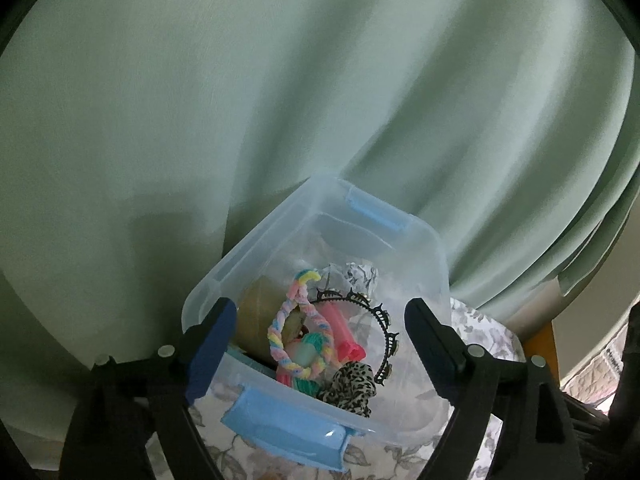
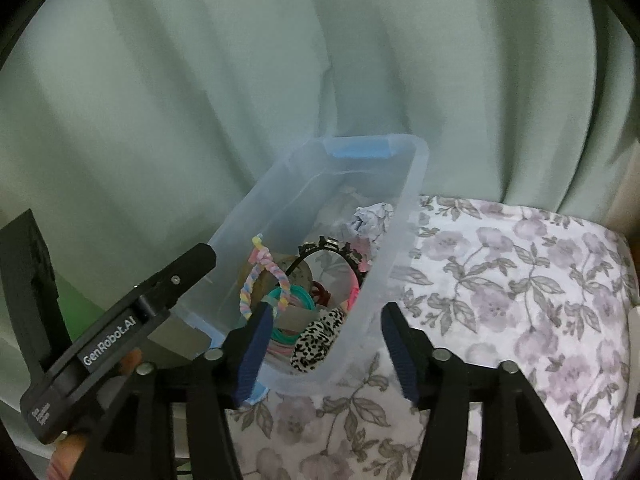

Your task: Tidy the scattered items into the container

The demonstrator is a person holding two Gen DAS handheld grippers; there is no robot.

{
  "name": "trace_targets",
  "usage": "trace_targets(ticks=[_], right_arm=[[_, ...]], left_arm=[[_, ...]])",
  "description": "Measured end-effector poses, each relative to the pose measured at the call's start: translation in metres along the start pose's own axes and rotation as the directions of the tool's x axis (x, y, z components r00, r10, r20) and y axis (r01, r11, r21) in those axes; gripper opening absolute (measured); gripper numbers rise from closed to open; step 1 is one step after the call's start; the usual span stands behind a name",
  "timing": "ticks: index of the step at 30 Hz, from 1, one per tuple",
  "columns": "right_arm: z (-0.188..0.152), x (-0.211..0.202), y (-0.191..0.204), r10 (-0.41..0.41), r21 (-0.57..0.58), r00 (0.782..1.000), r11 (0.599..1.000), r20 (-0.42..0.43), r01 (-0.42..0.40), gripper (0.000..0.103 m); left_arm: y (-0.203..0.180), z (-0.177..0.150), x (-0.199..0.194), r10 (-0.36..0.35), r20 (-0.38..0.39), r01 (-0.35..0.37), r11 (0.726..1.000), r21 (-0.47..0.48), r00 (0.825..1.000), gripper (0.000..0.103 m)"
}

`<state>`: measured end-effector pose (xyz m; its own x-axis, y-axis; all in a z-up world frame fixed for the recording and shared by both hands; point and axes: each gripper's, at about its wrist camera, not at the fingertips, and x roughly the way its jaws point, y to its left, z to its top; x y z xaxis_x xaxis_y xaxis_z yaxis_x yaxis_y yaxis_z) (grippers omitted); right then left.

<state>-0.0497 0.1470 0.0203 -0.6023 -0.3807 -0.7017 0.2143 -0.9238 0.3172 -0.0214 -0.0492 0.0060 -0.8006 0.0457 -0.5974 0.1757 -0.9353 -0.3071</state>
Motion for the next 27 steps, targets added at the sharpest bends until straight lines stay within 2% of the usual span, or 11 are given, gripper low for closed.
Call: trace_targets(ticks=[8,12,17,20,27], right_arm=[[-0.009,-0.039,-0.02,-0.029,0.07,0.998,0.997,0.053,0.025,0.069],[-0.014,-0.052,-0.031,-0.028,0.106,0.997,0.994,0.069,0.021,0.089],[-0.018,-0.062,-0.04,-0.04,0.129,0.996,0.991,0.081,0.029,0.091],[-0.021,-0.068,-0.045,-0.059,0.141,0.994,0.989,0.091,0.046,0.103],[-0.025,-0.076,-0.056,-0.065,0.15,0.992,0.988,0.112,0.048,0.103]], left_arm=[[-0.035,0.0,-0.022,0.019,0.016,-0.02,0.996,0.088,1.0,0.087],[-0.049,-0.001,-0.033,0.038,0.024,-0.04,0.991,0.13,0.999,0.087],[-0.066,-0.003,-0.035,0.062,0.025,-0.066,0.981,0.184,0.998,0.087],[-0.073,-0.007,-0.036,0.077,0.019,-0.079,0.971,0.227,0.997,0.088],[-0.083,-0.021,-0.04,0.118,-0.025,-0.104,0.943,0.316,0.993,0.088]])
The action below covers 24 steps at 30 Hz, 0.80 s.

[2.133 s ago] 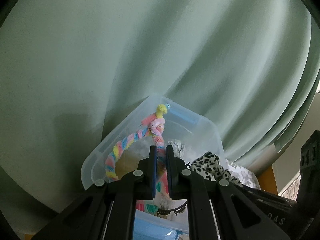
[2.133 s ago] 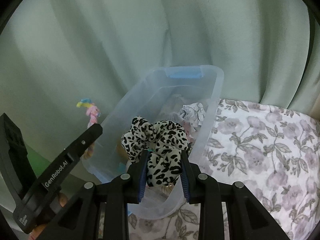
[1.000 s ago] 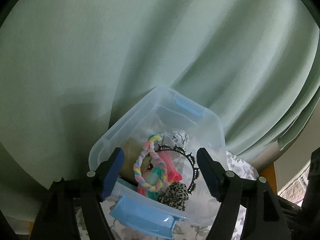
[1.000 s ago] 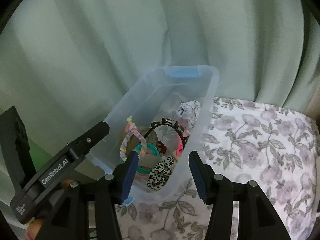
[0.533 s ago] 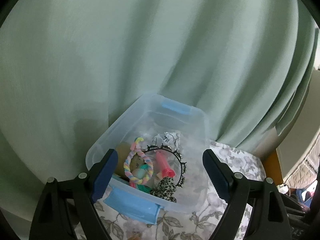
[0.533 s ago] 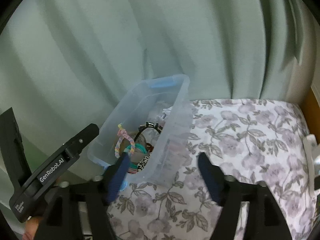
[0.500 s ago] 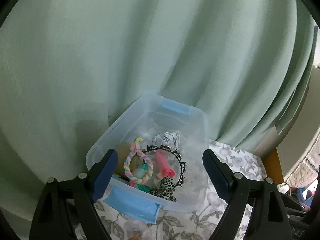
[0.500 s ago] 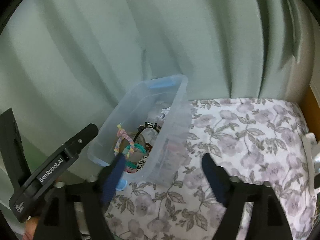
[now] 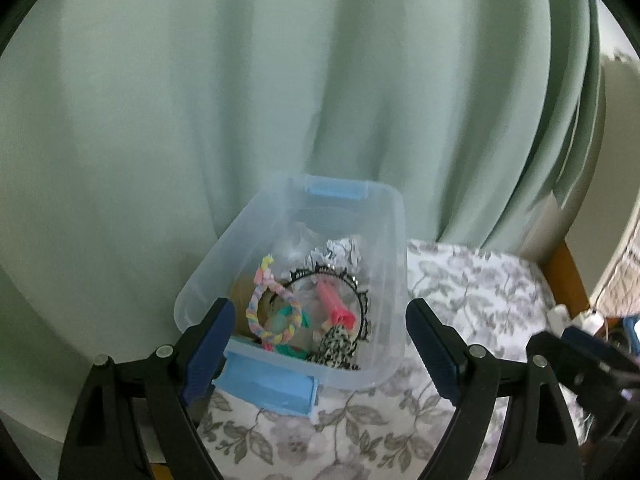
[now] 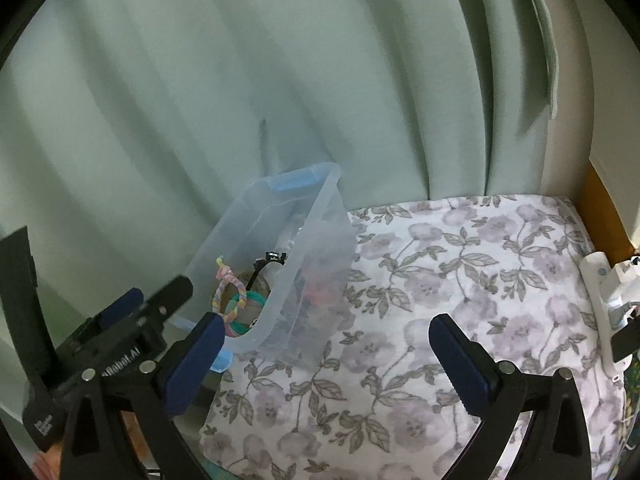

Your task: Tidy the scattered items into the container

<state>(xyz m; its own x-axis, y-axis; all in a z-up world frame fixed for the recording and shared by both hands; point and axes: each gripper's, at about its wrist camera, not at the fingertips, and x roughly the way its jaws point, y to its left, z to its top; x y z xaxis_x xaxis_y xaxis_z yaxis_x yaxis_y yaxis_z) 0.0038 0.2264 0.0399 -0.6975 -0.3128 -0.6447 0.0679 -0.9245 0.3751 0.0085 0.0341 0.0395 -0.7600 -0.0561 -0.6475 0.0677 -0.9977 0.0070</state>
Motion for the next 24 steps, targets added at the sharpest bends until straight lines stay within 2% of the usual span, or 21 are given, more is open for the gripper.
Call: trace_targets(ticks=[11,16,19,24], right_arm=[[-0.009,-0.001,-0.003,-0.087,-0.01,0.996,0.996,-0.038,0.086,0.103],[-0.013,-0.001,-0.004,-0.143,0.011,0.985,0.989,-0.1,0.144,0.103],[-0.014,-0.002,-0.005,-0.16,0.035,0.98,0.986,-0.118,0.165,0.103],[-0.014,-0.007,0.002,-0.175,0.011,0.978,0.984,-0.11,0.177,0.103]], left_arm=[[-0.018,-0.013,-0.002,-0.031,-0.065,0.034,0.999,0.043,0.997,0.088],[-0.019,-0.017,-0.005,-0.04,-0.087,0.044,0.998,0.037,0.995,0.088],[-0.017,-0.016,-0.007,-0.039,-0.084,0.042,0.998,0.037,0.996,0.088],[-0.013,-0.015,-0.01,-0.041,-0.078,0.043,0.999,0.031,0.996,0.088]])
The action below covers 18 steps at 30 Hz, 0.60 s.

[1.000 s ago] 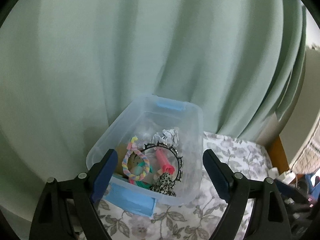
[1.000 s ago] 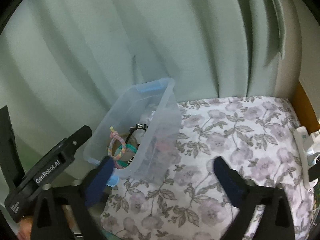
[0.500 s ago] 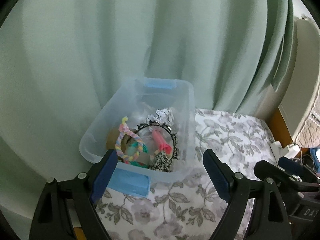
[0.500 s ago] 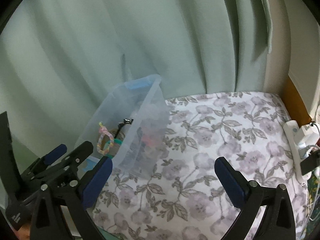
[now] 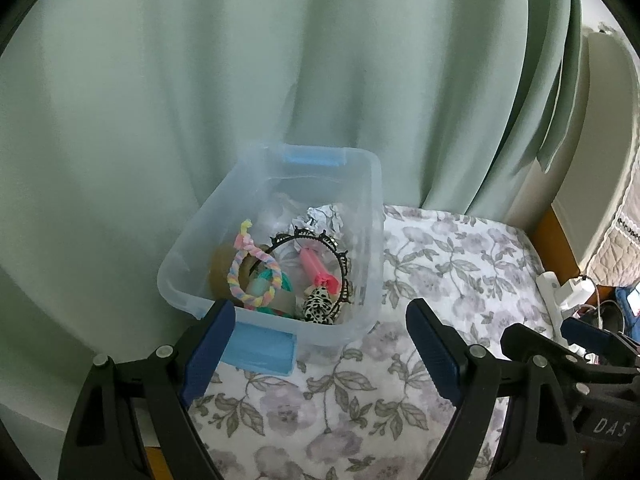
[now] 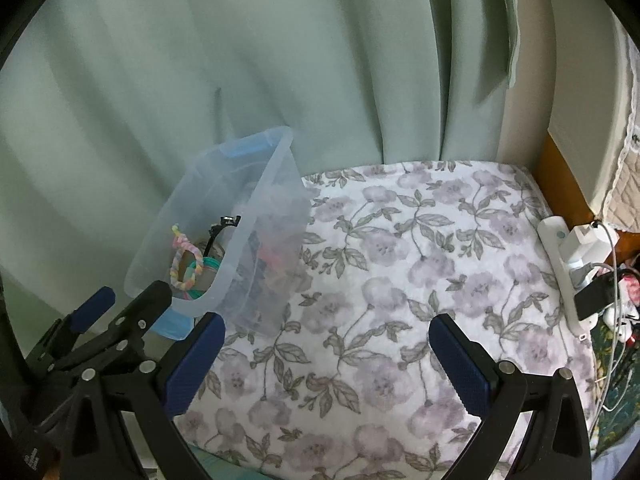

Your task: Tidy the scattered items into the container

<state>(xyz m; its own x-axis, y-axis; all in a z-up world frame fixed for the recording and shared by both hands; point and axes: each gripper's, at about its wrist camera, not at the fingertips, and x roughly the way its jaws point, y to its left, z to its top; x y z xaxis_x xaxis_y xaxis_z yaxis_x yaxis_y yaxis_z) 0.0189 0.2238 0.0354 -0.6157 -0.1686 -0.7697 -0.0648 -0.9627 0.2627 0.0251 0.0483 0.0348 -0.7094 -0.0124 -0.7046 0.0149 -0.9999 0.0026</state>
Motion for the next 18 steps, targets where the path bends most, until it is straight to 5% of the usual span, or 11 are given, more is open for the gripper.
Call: trace_targets(ticks=[18], right_arm=[[0.001,-0.013,0.017,-0.018,-0.033,1.0,0.999,0.023,0.019,0.103]], left_arm=[[0.008,0.001,-0.009,0.0,0.029,0.0,1.0,0.008,1.0,0.088]])
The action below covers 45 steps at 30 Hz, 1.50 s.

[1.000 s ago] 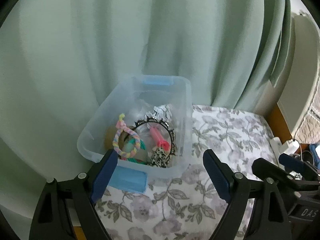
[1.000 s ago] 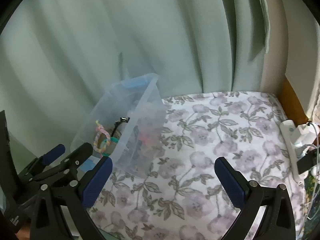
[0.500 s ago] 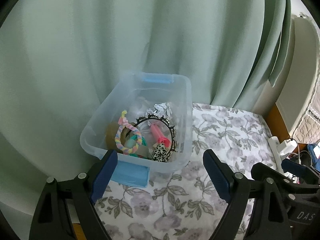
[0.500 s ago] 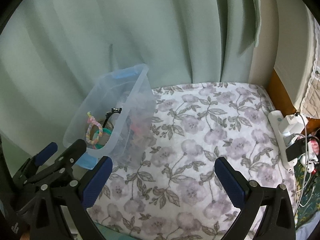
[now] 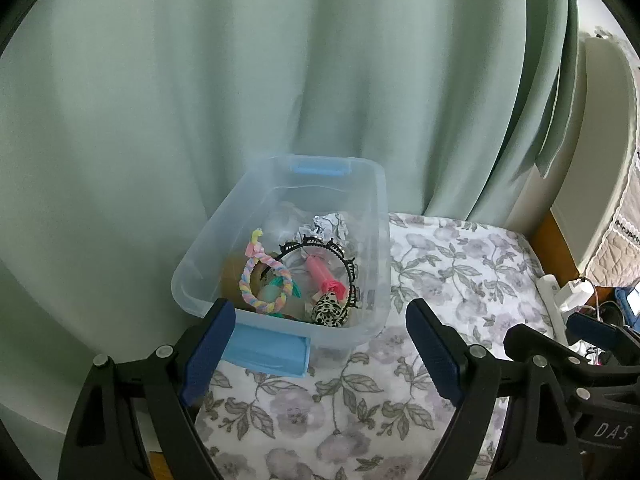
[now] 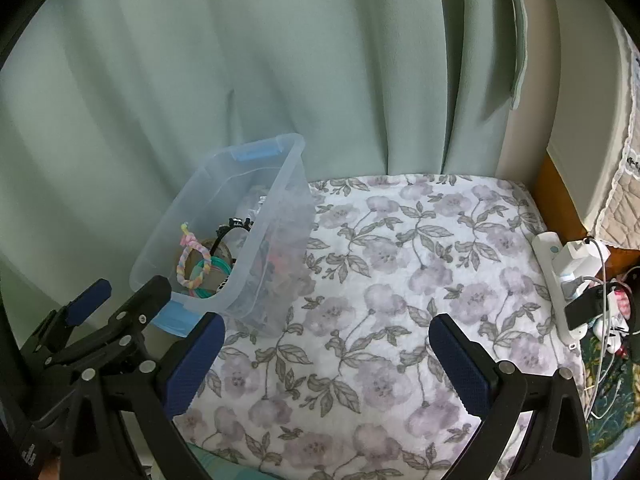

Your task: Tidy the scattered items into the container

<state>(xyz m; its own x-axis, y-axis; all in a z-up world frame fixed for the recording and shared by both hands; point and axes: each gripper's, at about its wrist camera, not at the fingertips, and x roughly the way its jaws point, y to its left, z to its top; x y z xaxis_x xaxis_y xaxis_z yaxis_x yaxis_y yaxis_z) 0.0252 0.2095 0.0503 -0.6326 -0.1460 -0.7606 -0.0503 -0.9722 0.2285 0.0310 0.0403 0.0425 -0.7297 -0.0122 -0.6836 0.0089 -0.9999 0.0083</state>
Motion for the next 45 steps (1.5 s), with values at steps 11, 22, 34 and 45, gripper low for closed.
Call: trace_targets(ticks=[11,22,34,45], right_arm=[[0.0003,-0.0019,0.0003,-0.002,0.001,1.0,1.0,0.002,0.002,0.103],[0.0007,-0.0014,0.0007,-0.002,0.003,1.0,1.0,0.002,0.002,0.103],[0.0003,-0.0009,0.0017,-0.005,0.001,1.0,1.0,0.006,0.005,0.103],[-0.0004,-0.0003,0.0035,-0.008,0.002,1.0,1.0,0.009,0.008,0.103]], left_arm=[[0.0007,0.0,-0.0001,0.005,0.0,-0.005,1.0,0.002,1.0,0.088],[0.0024,-0.0001,0.0011,0.005,0.004,-0.005,1.0,0.009,1.0,0.088],[0.0036,0.0009,0.0006,0.004,0.011,-0.004,1.0,0.008,1.0,0.088],[0.0056,0.0016,0.0018,0.007,0.019,-0.007,1.0,0.012,1.0,0.088]])
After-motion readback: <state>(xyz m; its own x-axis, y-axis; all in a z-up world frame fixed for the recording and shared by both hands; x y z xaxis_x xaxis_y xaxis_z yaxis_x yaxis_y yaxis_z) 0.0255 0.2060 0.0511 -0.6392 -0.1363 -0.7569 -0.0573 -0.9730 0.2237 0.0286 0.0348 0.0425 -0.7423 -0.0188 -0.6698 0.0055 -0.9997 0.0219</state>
